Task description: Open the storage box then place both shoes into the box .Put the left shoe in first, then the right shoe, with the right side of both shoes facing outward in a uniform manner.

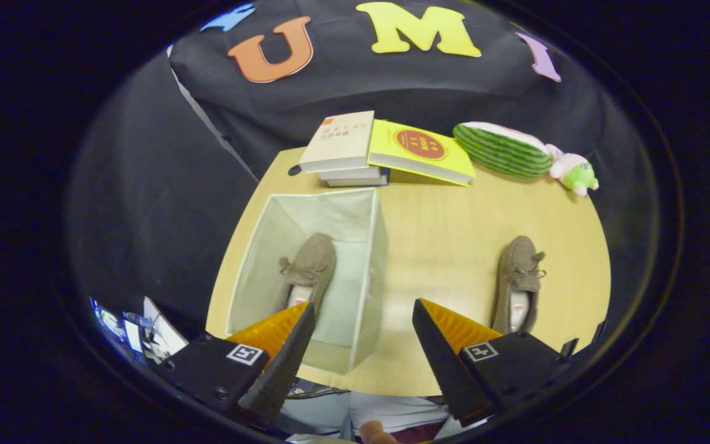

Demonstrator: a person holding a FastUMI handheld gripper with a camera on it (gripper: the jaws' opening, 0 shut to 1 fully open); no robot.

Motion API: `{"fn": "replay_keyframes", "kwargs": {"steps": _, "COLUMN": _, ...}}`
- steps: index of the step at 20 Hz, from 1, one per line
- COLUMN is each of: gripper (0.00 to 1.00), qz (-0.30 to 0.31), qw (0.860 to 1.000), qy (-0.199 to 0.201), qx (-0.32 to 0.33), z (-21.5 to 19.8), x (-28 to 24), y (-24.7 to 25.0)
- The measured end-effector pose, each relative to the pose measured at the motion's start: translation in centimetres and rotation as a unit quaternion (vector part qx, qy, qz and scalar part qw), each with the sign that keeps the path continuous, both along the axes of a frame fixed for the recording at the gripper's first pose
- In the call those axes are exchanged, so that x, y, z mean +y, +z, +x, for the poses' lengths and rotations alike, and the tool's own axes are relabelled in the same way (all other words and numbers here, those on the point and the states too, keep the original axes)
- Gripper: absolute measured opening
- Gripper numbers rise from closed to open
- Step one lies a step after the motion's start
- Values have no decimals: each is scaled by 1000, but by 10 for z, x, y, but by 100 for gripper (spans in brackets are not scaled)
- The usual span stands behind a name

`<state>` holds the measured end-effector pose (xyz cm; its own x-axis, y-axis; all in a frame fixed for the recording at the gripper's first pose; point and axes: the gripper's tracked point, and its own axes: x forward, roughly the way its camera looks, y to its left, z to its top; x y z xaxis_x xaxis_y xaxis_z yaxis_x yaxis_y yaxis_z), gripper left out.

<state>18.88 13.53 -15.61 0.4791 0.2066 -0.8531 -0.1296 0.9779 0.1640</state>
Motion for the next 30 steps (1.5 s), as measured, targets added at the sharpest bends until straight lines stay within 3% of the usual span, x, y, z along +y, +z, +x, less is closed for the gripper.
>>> {"fn": "replay_keyframes", "kwargs": {"steps": 8, "gripper": 100, "qz": -13, "qw": 998, "qy": -59, "qx": 3, "z": 9, "x": -114, "y": -21}}
{"fn": "replay_keyframes", "kwargs": {"steps": 19, "gripper": 100, "qz": -23, "qw": 991, "qy": -118, "qx": 57, "z": 13, "x": -239, "y": -111}}
{"fn": "replay_keyframes", "kwargs": {"steps": 25, "gripper": 99, "qz": -37, "qw": 986, "qy": -132, "qx": 99, "z": 17, "x": -272, "y": -165}}
{"fn": "replay_keyframes", "kwargs": {"steps": 26, "gripper": 95, "qz": -38, "qw": 985, "qy": -135, "qx": 102, "z": 20, "x": -275, "y": -174}}
{"fn": "replay_keyframes", "kwargs": {"steps": 28, "gripper": 57, "qz": 6, "qw": 985, "qy": -133, "qx": 113, "z": 24, "x": -261, "y": -185}}
{"fn": "replay_keyframes", "kwargs": {"steps": 30, "gripper": 27, "qz": 7, "qw": 984, "qy": -142, "qx": 110, "z": 25, "x": -268, "y": -188}}
